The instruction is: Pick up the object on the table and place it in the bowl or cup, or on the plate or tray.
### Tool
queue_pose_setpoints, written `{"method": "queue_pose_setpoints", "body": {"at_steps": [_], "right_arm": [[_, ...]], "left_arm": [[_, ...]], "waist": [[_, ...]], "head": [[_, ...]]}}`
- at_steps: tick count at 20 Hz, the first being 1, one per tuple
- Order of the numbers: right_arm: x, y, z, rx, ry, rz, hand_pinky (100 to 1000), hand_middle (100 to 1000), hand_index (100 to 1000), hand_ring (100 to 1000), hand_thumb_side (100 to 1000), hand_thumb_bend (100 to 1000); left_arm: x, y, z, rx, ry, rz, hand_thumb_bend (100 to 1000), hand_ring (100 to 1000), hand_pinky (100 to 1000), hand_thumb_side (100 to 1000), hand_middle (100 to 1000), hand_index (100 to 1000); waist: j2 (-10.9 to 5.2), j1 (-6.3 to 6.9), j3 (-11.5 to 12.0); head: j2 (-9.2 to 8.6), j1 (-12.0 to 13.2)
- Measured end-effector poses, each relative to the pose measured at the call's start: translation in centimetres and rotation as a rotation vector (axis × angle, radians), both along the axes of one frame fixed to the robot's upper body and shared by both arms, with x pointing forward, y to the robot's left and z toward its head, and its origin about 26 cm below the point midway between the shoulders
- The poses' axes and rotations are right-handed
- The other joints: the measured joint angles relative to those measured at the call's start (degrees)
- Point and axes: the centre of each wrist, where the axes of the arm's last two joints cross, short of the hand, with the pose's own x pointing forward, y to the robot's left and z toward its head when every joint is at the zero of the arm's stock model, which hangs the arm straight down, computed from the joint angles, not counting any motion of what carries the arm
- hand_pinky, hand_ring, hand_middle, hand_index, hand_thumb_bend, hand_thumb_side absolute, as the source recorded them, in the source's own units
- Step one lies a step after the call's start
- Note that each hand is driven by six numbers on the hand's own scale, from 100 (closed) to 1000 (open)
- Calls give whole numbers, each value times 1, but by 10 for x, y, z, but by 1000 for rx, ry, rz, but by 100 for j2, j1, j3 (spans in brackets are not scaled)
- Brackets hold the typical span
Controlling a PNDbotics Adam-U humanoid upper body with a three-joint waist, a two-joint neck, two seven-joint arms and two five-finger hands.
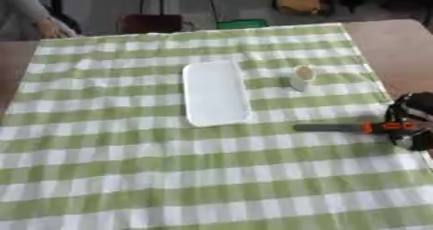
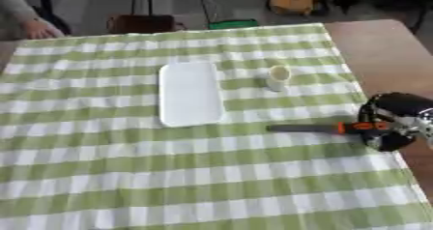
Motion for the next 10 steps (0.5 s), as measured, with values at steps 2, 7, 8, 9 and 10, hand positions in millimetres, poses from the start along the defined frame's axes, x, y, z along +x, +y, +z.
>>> {"method": "queue_pose_setpoints", "body": {"at_steps": [2,7,8,9,10], "right_arm": [[0,0,0,-17,-18,5,675,531,676,669,117,186],[0,1,-1,-50,-58,24,653,499,643,638,124,189],[0,1,-1,-57,-67,29,653,499,643,638,124,189],[0,1,-1,-63,-78,33,632,473,614,614,124,181],[0,1,-1,-68,-92,38,632,473,614,614,124,181]], "left_arm": [[0,0,0,0,0,0,645,713,573,815,814,846],[0,0,0,0,0,0,646,713,573,814,815,846],[0,0,0,0,0,0,646,713,573,814,815,846],[0,0,0,0,0,0,646,713,573,814,814,847],[0,0,0,0,0,0,646,713,573,814,814,847]], "waist": [[0,0,0],[0,-1,2],[0,-1,2],[0,-2,3],[0,-4,3]], "head": [[2,-5],[4,-10],[4,-10],[5,-11],[5,-11]]}}
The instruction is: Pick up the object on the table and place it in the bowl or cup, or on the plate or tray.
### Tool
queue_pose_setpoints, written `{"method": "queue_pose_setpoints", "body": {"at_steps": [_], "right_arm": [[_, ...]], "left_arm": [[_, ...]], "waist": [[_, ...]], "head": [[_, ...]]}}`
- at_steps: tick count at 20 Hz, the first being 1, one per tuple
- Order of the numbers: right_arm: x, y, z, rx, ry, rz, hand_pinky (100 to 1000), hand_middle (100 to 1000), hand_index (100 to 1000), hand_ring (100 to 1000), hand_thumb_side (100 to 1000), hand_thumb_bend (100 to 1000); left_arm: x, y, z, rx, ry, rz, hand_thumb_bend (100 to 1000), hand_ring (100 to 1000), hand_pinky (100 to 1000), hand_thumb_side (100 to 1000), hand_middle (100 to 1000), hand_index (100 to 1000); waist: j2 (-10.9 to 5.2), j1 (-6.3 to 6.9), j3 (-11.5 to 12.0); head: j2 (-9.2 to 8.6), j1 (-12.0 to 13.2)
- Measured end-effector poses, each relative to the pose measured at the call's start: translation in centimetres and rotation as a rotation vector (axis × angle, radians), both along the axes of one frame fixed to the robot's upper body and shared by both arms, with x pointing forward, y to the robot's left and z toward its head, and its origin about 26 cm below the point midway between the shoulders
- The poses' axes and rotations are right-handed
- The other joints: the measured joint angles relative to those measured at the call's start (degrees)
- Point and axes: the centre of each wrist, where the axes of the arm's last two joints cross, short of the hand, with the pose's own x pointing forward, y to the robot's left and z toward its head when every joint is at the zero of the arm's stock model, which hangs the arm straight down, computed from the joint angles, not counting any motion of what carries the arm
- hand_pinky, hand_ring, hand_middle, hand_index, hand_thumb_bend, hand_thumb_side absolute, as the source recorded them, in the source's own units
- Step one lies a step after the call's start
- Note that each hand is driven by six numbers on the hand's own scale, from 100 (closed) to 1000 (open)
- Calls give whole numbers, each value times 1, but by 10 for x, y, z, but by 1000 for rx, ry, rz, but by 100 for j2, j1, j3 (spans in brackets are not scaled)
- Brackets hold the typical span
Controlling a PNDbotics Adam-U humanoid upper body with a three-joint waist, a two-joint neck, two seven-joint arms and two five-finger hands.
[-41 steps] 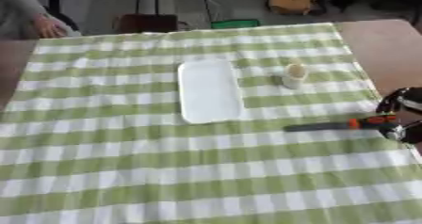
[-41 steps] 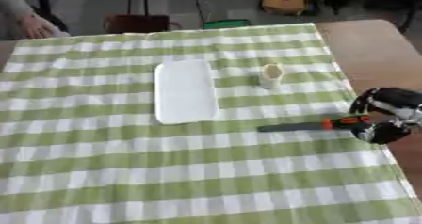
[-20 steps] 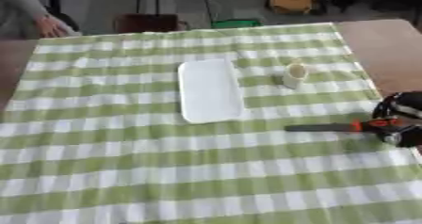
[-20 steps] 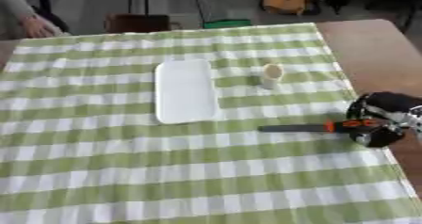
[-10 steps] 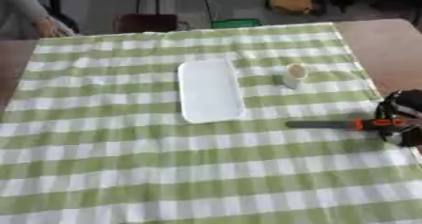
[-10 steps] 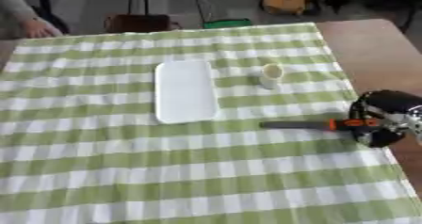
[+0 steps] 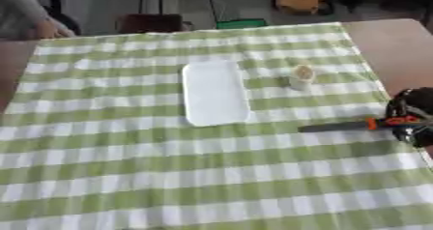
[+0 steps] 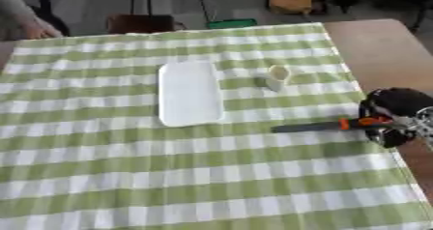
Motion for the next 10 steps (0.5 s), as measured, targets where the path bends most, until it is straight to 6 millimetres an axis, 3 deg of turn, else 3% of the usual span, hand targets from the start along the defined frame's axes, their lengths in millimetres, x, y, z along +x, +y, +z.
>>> {"method": "queue_pose_setpoints", "body": {"at_steps": [4,10], "right_arm": [[1,2,2,9,-70,23,579,415,552,566,120,146],[3,7,15,125,-193,40,519,362,514,502,120,193]], "left_arm": [[0,0,0,0,0,0,646,713,573,814,815,847],[0,0,0,0,0,0,646,713,574,814,815,847]], "waist": [[0,-2,0],[0,-2,-3]], "head": [[0,0],[0,-1]]}}
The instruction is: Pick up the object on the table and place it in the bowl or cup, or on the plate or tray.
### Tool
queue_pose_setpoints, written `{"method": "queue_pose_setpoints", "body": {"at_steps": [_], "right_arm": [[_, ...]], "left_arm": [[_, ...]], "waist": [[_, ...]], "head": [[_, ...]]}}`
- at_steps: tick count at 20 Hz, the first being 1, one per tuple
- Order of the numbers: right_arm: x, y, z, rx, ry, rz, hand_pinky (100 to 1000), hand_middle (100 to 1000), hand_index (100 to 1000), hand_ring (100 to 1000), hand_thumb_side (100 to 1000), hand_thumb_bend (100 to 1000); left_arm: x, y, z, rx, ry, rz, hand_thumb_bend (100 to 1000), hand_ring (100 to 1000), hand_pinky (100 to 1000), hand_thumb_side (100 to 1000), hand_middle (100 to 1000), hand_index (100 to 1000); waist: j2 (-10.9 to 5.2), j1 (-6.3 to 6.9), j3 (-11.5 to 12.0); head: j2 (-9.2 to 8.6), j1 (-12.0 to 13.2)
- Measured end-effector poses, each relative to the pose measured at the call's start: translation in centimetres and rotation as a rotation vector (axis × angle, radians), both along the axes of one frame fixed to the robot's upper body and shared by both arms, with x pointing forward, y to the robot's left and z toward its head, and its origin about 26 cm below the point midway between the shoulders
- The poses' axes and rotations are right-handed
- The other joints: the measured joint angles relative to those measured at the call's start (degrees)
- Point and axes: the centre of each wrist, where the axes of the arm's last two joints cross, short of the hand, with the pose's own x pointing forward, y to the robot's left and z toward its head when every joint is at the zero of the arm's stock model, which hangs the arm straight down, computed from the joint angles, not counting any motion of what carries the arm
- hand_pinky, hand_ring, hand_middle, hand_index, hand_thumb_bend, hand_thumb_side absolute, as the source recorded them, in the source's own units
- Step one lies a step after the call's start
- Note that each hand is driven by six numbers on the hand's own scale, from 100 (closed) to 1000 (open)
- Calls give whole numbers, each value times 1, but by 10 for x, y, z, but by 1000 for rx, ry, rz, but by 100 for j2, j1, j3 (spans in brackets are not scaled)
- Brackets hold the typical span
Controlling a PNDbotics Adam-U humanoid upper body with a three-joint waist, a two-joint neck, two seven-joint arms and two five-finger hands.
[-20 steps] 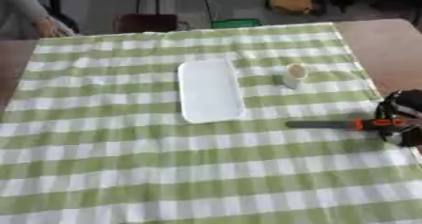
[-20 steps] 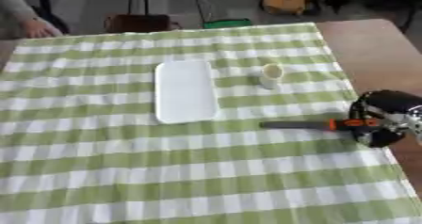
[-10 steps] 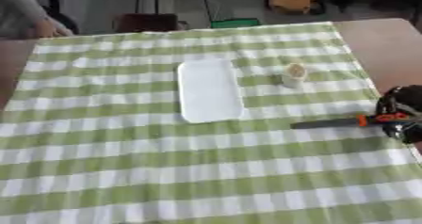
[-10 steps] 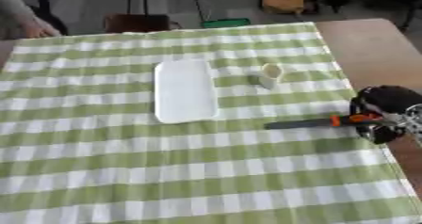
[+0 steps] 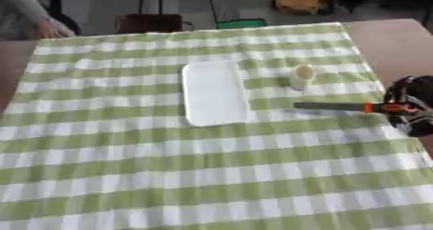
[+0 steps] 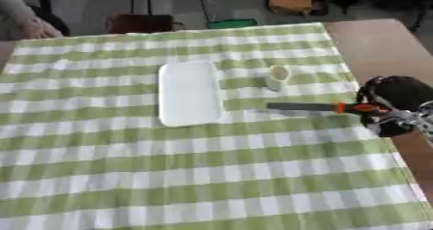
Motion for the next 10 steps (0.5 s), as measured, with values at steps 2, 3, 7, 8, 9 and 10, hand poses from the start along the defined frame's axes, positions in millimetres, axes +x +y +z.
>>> {"method": "queue_pose_setpoints", "body": {"at_steps": [2,3,7,8,9,10], "right_arm": [[1,5,9,47,-44,16,514,355,510,495,125,198],[2,9,14,68,-65,25,513,351,508,494,129,203],[4,21,31,119,-123,63,509,345,505,490,136,203],[6,25,36,125,-136,75,509,345,505,490,136,203],[8,29,42,128,-150,91,509,346,505,490,137,202],[11,34,48,129,-162,109,510,346,506,490,138,203]], "left_arm": [[0,0,0,0,0,0,646,713,574,815,815,847],[0,0,0,0,0,0,646,713,574,814,815,847],[0,0,0,0,0,0,646,713,574,815,815,846],[0,0,0,1,0,0,646,713,574,815,815,846],[0,0,0,2,0,-1,646,713,574,814,815,847],[0,0,0,3,0,-1,646,713,574,814,815,847]], "waist": [[0,0,-5],[0,0,-6],[-1,-1,-7],[-2,-1,-7],[-5,-1,-7],[-9,-2,-4]], "head": [[0,0],[0,-1],[0,-6],[0,-9],[0,-16],[0,-22]]}}
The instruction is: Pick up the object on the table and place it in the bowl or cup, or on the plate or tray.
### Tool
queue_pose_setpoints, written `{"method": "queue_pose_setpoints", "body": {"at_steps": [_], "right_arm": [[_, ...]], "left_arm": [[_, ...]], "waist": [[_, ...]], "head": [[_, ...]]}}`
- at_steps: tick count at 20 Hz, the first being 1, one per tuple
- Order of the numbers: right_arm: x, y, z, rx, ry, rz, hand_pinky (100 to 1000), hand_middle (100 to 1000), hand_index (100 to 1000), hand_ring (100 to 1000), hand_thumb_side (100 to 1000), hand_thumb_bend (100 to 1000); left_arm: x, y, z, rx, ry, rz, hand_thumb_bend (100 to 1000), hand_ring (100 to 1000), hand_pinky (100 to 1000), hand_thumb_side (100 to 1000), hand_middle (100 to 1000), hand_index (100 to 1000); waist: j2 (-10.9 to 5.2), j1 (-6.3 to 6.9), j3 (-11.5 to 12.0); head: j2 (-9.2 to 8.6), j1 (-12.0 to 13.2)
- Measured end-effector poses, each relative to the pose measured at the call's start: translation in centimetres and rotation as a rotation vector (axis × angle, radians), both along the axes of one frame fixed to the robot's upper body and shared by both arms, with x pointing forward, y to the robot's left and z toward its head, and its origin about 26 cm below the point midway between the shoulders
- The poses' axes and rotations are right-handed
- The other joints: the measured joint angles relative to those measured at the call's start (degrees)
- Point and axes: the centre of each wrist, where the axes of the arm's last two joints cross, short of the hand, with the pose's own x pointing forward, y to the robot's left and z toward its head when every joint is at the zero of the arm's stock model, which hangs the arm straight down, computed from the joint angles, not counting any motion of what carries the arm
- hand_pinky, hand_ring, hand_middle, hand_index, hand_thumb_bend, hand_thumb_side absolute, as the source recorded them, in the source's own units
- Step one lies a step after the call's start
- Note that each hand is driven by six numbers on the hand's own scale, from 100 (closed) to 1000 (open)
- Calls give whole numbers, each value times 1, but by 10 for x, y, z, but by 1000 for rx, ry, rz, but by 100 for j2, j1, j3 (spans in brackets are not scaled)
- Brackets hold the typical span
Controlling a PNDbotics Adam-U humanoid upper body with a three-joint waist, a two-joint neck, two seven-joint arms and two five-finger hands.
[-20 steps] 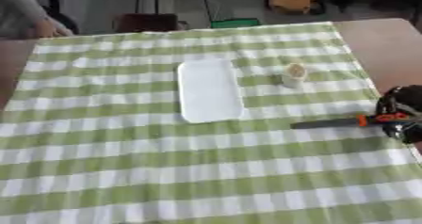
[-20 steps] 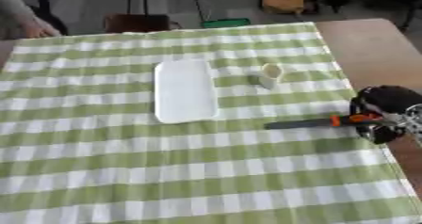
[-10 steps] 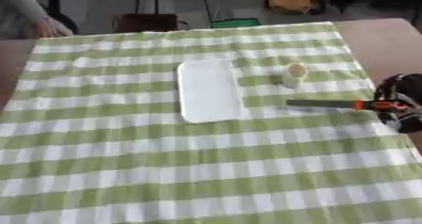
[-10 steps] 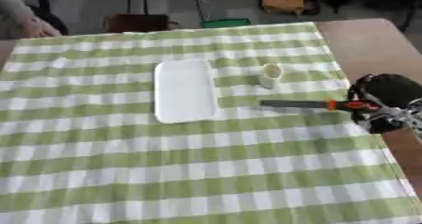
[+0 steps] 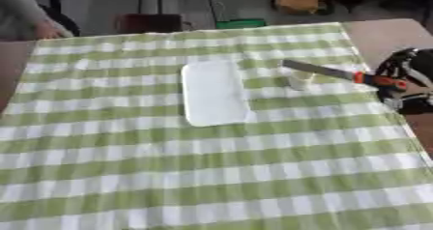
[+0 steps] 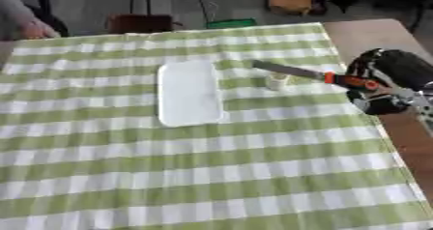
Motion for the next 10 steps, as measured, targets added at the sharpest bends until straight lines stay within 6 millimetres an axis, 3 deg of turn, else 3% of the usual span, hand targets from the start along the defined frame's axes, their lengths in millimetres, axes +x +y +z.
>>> {"method": "queue_pose_setpoints", "body": {"at_steps": [5,10], "right_arm": [[19,34,26,-22,-30,124,515,352,509,495,142,192],[38,69,38,-51,-19,240,522,362,515,501,144,179]], "left_arm": [[0,-1,0,5,3,-10,646,713,574,815,815,847],[0,-2,-1,6,7,-17,646,713,573,814,815,847]], "waist": [[-14,0,40],[-19,-3,125]], "head": [[0,-27],[6,-73]]}}
